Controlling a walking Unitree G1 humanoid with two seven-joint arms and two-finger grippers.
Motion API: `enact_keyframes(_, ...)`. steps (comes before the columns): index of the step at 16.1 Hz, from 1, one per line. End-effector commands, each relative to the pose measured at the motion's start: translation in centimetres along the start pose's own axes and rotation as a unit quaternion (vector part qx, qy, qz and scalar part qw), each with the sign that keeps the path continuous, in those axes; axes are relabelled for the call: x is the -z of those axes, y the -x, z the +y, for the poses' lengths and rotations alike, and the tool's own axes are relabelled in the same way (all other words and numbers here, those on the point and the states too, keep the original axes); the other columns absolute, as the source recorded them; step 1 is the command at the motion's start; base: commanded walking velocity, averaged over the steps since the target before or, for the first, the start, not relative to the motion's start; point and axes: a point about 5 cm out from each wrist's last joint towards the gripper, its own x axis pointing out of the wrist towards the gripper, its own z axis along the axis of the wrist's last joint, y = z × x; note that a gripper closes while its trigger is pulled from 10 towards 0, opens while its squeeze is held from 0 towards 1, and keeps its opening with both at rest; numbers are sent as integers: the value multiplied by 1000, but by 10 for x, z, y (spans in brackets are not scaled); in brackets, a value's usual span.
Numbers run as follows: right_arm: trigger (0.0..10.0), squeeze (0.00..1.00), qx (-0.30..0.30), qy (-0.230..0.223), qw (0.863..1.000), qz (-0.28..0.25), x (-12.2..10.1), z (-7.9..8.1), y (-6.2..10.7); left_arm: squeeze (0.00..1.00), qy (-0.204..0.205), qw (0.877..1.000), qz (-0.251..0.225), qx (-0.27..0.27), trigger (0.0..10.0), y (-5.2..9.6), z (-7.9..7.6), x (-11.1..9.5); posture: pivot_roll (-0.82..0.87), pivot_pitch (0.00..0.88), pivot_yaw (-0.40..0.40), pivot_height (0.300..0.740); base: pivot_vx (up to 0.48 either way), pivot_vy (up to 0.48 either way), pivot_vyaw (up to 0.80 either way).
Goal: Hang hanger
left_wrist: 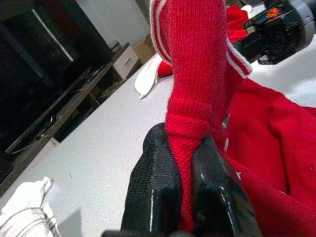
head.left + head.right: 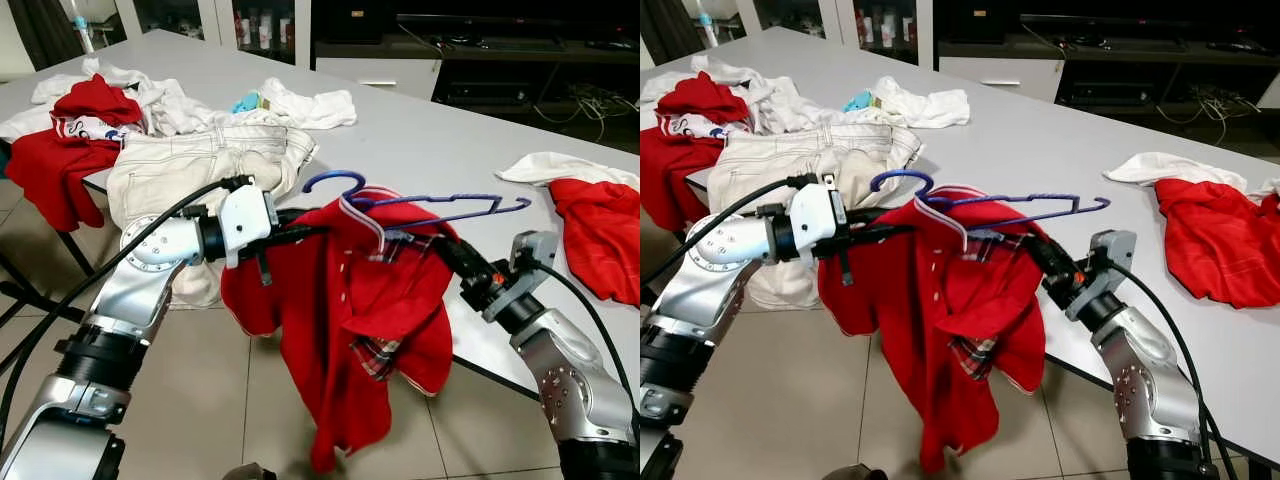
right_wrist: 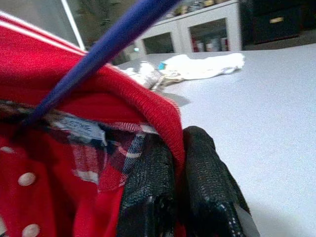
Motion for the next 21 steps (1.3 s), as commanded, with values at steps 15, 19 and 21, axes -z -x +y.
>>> enact_keyframes(15,10000,0,233,88,968,2,-42,-61,-9,0,-10,999,-23,-36,0,6,9,-6,-75,0,4,740,0,0,0)
enact_keyframes(19,10000,318,146,82,983,79,-6,-36,-11,0,-6,999,-19,-37,0,6,7,-4,-79,0,4,740,0,0,0)
enact_keyframes(21,10000,0,129,108,979,113,6,-29,-8,0,-4,999,-19,-38,0,5,7,-4,-82,0,5,740,0,0,0)
